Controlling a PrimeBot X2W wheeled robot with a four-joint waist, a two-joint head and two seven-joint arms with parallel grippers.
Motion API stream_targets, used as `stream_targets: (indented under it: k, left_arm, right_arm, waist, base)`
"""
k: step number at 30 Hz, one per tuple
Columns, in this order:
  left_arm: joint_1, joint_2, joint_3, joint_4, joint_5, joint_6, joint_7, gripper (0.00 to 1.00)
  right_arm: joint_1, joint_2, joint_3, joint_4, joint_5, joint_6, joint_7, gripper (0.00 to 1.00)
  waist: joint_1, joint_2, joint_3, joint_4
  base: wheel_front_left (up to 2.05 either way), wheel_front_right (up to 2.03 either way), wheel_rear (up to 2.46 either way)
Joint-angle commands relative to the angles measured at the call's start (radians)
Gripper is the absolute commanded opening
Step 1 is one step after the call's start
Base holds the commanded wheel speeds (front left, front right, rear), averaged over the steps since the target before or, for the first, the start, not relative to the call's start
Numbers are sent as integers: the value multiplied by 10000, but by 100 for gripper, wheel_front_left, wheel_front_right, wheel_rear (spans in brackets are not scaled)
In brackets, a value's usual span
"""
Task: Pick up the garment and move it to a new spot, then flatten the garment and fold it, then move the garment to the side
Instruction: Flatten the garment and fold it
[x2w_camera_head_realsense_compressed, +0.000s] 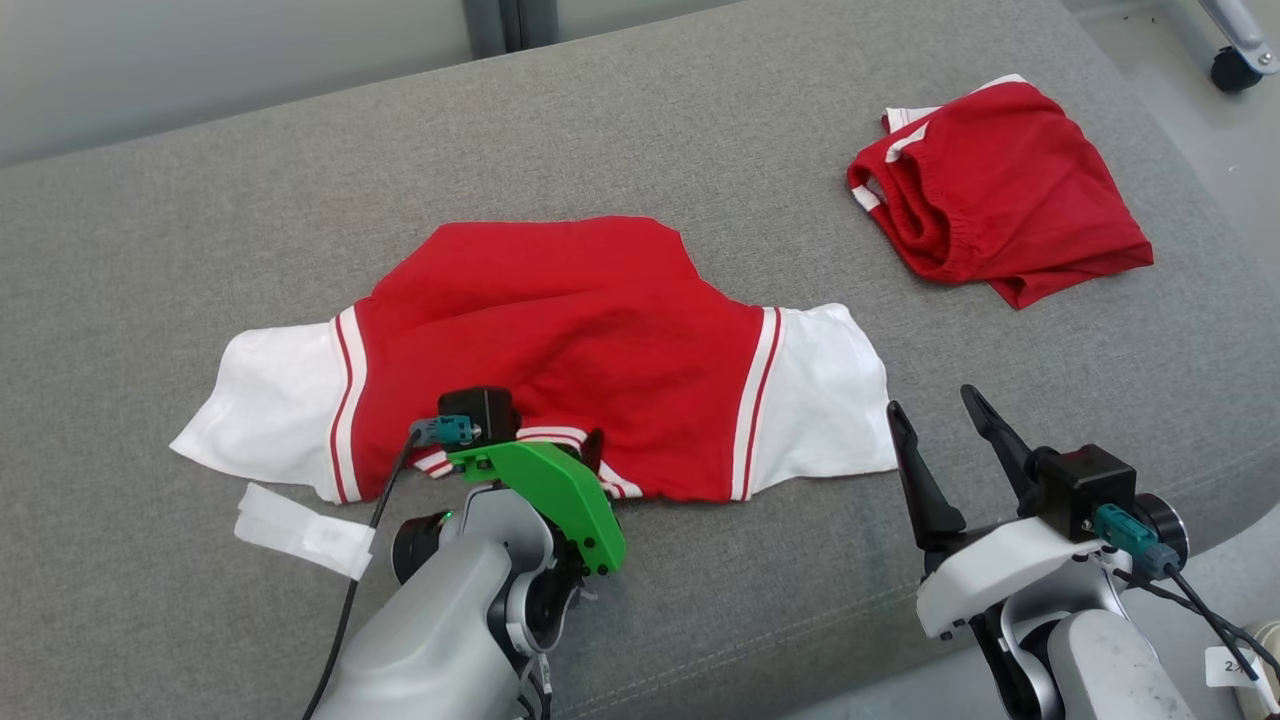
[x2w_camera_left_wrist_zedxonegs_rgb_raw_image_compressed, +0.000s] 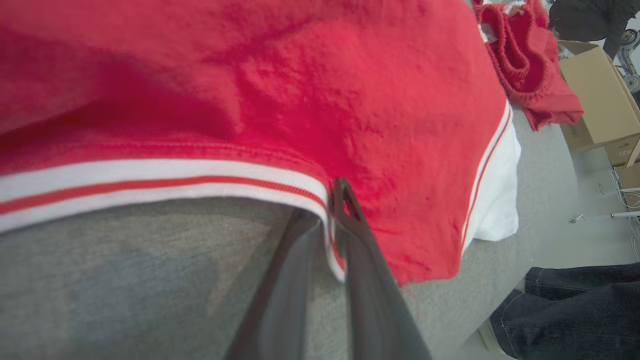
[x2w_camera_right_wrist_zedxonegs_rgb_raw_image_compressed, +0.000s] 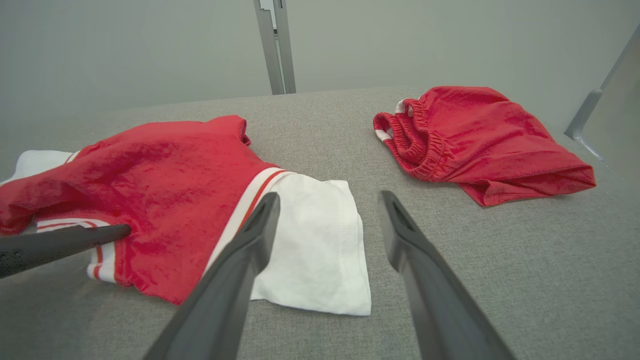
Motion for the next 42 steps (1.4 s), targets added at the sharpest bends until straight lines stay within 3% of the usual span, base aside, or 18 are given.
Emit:
stream_targets:
  k: [1,8,17,23,30,37,42]
  left_arm:
    - [-197,49,21,86,178,48,-197,0]
    - [-794,229,405,-35,394,34,-1326,0]
    - [-2272,345,786,-1562,646,-176,-1805,0]
    - [-3578,176,957,-2036,472,-384,-1725,0]
    - [-4866,46,1642,-1845,-407,-464,-2701,0]
    - [-5761,34,968,-2682,-1593,-817,-3197,0]
    - [-6199,35,297,-2733,-1667,-658,-3272,0]
  right_arm:
    - [-55,-3,-38,18,27,-15,-54,100]
    - [30,-5,-79,112,67,-15,-111,100]
    - [132,-5,44,211,4,-15,-23,100]
    - [223,-5,199,216,-33,-16,78,100]
    - [251,-5,438,220,24,-16,90,100]
    - [294,-5,437,255,-51,-16,121,100]
    - [182,-4,566,287,5,-16,123,100]
  waist:
    - [0,0,-2,12]
    - [0,0,-174,311]
    - [0,0,-650,561]
    - [0,0,-895,559]
    - [0,0,-966,329]
    - [0,0,-927,329]
    - [0,0,-969,368]
  base:
    - [0,0,0]
    - [0,0,0]
    - [0,0,0]
    - [0,0,0]
    - [0,0,0]
    - [0,0,0]
    - [0,0,0]
